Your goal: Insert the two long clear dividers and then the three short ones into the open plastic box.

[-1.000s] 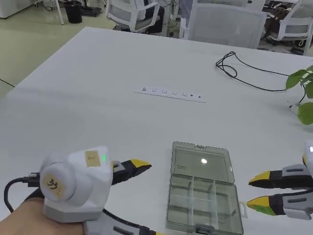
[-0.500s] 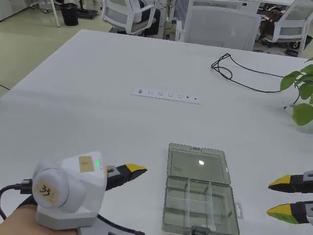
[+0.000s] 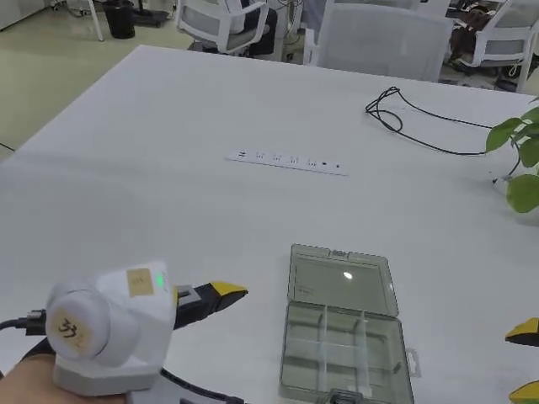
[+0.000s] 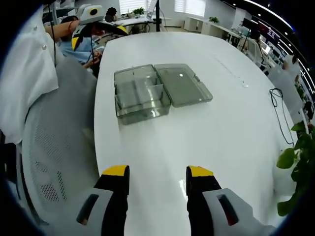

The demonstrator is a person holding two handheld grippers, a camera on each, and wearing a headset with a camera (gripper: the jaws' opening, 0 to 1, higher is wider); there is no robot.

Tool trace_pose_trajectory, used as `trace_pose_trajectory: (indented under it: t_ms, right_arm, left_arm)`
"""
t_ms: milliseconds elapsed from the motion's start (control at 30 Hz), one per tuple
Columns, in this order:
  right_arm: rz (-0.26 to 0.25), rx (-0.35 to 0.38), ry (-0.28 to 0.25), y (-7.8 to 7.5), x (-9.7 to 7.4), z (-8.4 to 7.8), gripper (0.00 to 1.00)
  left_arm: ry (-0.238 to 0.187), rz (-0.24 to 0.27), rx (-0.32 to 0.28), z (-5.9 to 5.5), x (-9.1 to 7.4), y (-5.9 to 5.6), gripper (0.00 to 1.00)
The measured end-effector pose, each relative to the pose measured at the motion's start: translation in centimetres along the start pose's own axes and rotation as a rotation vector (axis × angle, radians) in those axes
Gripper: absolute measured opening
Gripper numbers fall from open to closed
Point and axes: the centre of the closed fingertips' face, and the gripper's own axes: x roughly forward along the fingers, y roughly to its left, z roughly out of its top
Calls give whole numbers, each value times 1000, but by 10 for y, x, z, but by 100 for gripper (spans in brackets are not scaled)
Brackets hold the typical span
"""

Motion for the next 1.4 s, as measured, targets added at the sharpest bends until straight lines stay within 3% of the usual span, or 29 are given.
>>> trace_pose_trajectory:
  t_ms: [333,600,800,1133,1400]
  right_arm:
    - [18,-43,104,-15,14,-35,47]
    - [53,-160,242,-20,29,-63,47]
    - [71,-216,292,-23,36,-72,47]
    - [84,-263,323,-28,42,-76,42]
    - [79,-251,317,-27,42,-76,39]
  left_arm:
    - [8,8,-16,-3,0,3,97]
    - [15,14,-22,-3,0,6,97]
    - [21,19,-26,-3,1,9,97]
    - [22,26,-27,-2,2,9,97]
    - [17,33,-31,-1,1,9,96]
